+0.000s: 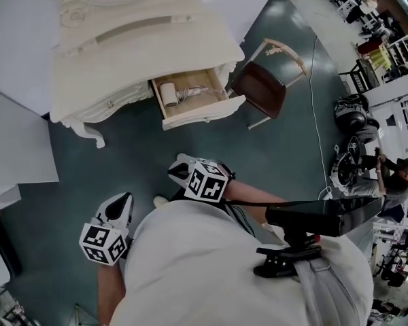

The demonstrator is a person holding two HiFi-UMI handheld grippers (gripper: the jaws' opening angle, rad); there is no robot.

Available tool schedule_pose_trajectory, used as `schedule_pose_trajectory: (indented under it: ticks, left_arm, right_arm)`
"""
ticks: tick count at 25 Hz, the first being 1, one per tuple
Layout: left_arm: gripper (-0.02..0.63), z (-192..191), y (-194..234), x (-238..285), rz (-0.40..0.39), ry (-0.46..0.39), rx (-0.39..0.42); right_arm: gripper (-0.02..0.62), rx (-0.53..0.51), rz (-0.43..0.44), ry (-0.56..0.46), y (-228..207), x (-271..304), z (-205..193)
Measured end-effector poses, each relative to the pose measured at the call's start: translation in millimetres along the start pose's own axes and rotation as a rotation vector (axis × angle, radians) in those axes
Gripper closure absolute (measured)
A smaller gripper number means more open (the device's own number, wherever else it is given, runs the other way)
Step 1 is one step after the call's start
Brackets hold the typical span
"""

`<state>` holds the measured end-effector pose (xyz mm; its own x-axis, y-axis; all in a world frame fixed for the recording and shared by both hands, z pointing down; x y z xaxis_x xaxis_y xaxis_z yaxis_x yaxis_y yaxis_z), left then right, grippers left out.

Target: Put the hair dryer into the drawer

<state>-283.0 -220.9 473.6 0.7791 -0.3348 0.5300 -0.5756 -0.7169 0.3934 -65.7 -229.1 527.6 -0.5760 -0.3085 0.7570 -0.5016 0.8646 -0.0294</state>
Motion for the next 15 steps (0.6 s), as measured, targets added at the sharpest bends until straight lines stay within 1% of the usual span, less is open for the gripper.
schedule_pose_trajectory:
  ticks: [3, 7, 11, 15]
  left_arm:
    - [0.611, 12.2, 1.6, 13.1, 0.011, 0.005, -0.005]
    - [0.611, 38.8, 0.0, 39.4, 0.009, 0.007, -0.003]
    - [0.609, 66.8, -3.4, 70.3, -0.002, 0.011, 0.014]
    - [0.611, 89.9, -3.3, 96.0, 0.01, 0.006, 0.017]
  right_arm:
    - [0.597, -0.007, 0.015, -0.006, -15.4, -2.9, -0.4]
    - [0.597, -0.016, 0.029, -0.013, -45.2, -9.2, -1.8]
    - [0.597, -0.009, 0.032, -0.017, -79.6, -16.2, -11.0]
    - [0.597, -0.006, 0.036, -0.017, -112.1, -21.8, -21.4]
Point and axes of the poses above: the fingertips, and each gripper's own axes: x forward along the fingers, y to its left, z out of its top, the point moved 8 cm from there along -x, backward along the fingers, and after that the axes turned 1 degree about -x, right-handed, at the moved point
